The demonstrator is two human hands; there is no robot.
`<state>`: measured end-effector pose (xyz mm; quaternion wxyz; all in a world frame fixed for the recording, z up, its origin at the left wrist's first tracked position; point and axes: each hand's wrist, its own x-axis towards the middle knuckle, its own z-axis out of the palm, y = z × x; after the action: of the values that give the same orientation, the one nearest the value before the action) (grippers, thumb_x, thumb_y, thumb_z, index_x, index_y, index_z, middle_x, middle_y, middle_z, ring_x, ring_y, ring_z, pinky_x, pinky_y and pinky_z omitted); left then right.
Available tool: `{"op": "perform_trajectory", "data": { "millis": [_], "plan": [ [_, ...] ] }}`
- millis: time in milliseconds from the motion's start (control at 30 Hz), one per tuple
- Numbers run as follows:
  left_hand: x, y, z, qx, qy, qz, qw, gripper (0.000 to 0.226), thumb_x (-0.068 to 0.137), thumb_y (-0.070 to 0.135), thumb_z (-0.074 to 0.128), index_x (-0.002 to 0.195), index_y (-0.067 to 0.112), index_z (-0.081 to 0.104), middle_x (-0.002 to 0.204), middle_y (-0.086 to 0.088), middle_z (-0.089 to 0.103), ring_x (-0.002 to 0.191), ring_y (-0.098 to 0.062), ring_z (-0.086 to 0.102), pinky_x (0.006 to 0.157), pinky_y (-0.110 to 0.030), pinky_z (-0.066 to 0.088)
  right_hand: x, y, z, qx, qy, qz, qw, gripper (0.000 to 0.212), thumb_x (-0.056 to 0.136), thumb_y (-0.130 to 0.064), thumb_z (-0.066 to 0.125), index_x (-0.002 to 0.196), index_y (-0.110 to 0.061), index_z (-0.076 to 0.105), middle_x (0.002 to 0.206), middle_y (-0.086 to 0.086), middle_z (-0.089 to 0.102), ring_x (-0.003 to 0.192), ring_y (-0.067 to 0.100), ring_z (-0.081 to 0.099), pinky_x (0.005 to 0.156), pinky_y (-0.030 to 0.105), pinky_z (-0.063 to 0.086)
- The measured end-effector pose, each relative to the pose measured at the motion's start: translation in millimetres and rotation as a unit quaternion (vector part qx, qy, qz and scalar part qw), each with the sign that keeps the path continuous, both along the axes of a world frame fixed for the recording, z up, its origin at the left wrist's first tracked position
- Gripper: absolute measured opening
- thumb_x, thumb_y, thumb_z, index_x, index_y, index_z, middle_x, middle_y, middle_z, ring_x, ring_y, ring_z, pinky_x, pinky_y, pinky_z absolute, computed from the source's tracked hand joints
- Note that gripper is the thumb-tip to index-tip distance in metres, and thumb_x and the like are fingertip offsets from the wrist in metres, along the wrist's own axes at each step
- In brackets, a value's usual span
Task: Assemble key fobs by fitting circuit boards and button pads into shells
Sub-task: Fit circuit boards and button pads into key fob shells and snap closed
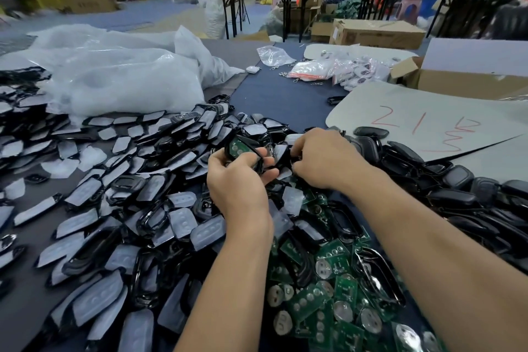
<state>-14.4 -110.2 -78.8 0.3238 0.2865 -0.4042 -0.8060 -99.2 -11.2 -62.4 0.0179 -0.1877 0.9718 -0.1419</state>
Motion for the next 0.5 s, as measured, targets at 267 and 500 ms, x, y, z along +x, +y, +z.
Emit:
{"op": "perform_trajectory", "data": {
  "millis": [267,500],
  "plan": [
    [-3.4,1.0,-5.2,-0.028,-0.012,-0.001,1.0,0.021,0.085,-0.008,0.058,0.096,0.01,0.061,0.074,-0.006,0.076,0.057,-0.016,0.068,0.052,-0.024,0.055,-7.1,-16.7,-0.6,-0.052,0.041,0.072,0.995,0.046,0.081,-0.01,0.065,0.122,-0.03,0.073,0.124,0.004,0.072,0.115,0.031,0.064,0.093,0.033,0.051],
    [-5.1,-3.5,-6.8,-0.028,-0.015,-0.002,0.999,0.02,0.084,-0.008,0.056,0.095,0.009,0.061,0.073,-0.007,0.076,0.057,-0.018,0.07,0.049,-0.024,0.054,-4.3,5.0,-16.1,-0.18,0.042,0.037,0.982,0.023,0.08,-0.011,0.073,0.092,-0.029,0.083,0.077,-0.007,0.075,0.066,0.013,0.06,0.066,0.016,0.043]
  ]
}}
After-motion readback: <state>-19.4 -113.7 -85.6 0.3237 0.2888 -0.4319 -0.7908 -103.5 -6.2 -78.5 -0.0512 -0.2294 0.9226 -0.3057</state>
